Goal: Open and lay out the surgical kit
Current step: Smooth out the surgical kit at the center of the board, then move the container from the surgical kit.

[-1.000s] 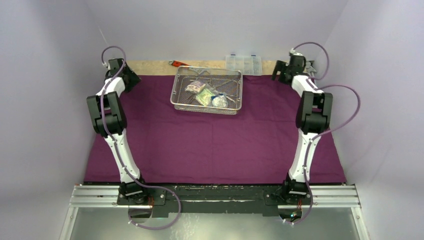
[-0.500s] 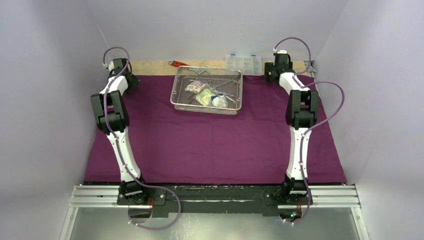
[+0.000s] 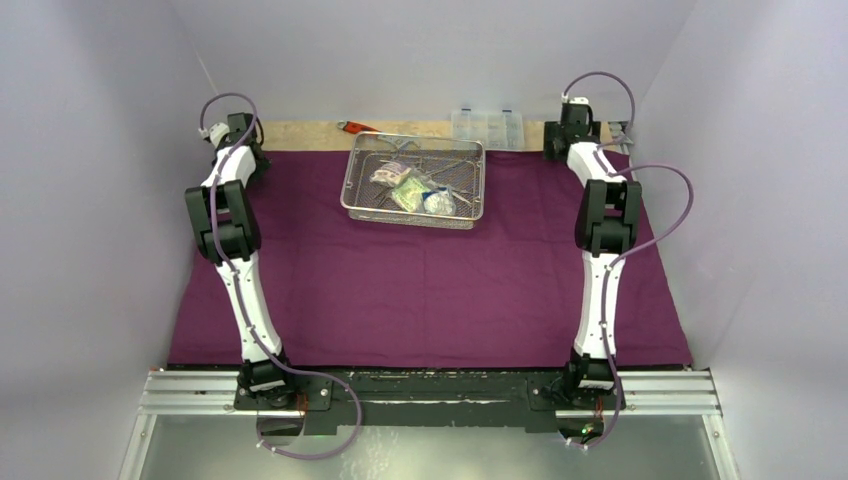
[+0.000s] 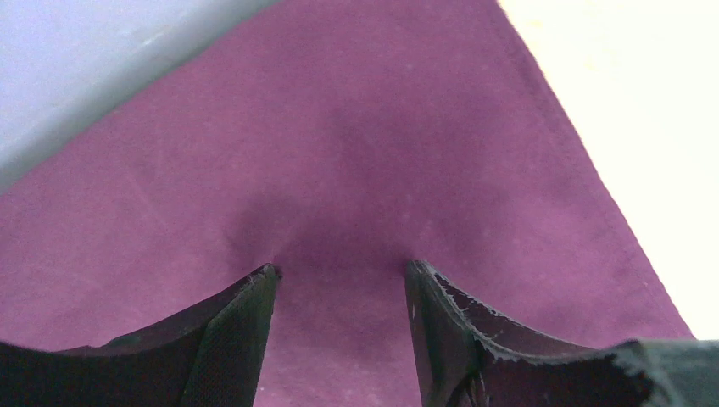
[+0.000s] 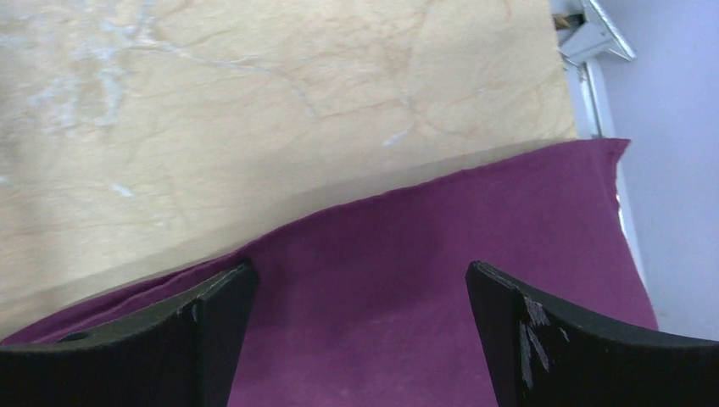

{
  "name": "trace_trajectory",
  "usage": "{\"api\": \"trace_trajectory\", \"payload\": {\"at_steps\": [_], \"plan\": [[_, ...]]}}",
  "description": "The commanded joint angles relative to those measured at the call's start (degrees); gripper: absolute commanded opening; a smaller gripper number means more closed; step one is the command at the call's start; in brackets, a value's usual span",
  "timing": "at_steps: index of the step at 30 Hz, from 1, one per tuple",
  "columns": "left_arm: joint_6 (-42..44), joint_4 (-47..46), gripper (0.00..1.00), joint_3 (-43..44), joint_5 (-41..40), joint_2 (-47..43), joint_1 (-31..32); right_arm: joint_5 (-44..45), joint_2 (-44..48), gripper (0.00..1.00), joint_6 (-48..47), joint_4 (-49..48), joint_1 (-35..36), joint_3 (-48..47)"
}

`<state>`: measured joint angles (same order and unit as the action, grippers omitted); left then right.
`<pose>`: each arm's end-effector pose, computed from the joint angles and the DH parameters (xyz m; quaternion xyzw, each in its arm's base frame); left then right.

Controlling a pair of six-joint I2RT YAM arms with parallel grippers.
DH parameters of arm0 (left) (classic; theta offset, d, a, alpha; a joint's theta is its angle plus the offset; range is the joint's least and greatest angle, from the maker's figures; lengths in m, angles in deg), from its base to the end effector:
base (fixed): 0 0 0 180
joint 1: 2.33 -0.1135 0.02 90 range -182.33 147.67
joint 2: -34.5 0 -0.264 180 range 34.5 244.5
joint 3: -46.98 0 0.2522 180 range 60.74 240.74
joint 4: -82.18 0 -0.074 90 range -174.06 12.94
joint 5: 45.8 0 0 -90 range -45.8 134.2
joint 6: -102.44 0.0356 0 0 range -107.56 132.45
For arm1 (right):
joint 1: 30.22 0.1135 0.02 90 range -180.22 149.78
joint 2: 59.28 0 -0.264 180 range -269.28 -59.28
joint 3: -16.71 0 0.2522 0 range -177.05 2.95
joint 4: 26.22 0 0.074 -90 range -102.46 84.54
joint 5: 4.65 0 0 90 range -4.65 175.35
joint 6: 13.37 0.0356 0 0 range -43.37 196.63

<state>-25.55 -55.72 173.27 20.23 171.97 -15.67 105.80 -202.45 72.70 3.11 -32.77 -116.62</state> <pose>0.5081 0.1354 0.1577 -0.4611 0.8085 0.1268 0.3431 0.5619 -0.0375 0.1608 0.0655 0.8897 -0.1839 0.4126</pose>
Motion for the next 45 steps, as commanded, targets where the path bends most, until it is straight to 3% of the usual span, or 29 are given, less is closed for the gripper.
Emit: {"api": "trace_trajectory", "payload": {"at_steps": [1, 3, 8, 13, 19, 23, 29, 36, 41, 45], "plan": [[-3.0, 7.5, 0.57, 1.5, -5.9, 2.1, -0.2, 2.6, -2.1, 0.93, -1.8, 9.3, -4.2, -0.1], [-2.4, 8.0, 0.57, 2.7, -5.3, 2.3, -0.2, 1.2, -2.5, 0.88, 5.4, 10.3, -4.8, -2.0], [3.0, 6.0, 0.58, 7.1, 3.6, 1.7, -0.1, -2.8, -1.9, 0.87, 7.9, 13.8, -5.0, -8.5], [6.4, 4.6, 0.58, 9.0, 11.5, -2.6, 0.1, -11.9, 7.2, 0.82, 12.0, 13.5, -5.0, -6.3], [7.0, 2.2, 0.58, 0.8, 13.8, -11.7, 0.2, -31.1, 20.9, 0.55, 21.8, 9.5, -3.3, 11.0], [6.7, 0.4, 0.57, -7.6, 16.3, -17.4, 0.2, -43.8, 27.5, 0.43, 31.8, 2.2, -1.1, 24.9], [7.2, -5.3, 0.56, -16.9, 29.7, -23.0, 0.6, -44.8, 30.6, 0.58, 33.4, -0.1, 4.1, 32.0], [8.0, -8.9, 0.59, -23.3, 36.8, -26.5, 2.8, -47.0, 31.4, 0.67, 33.0, -2.9, 7.3, 35.7], [6.1, -11.2, 0.59, -26.6, 38.6, -27.8, 4.4, -46.8, 29.2, 0.63, 34.2, -4.2, 10.5, 35.0], [7.0, -12.5, 0.60, -27.9, 41.4, -29.0, 5.7, -41.6, 26.8, 0.61, 33.0, -1.7, 12.8, 32.1]]}}
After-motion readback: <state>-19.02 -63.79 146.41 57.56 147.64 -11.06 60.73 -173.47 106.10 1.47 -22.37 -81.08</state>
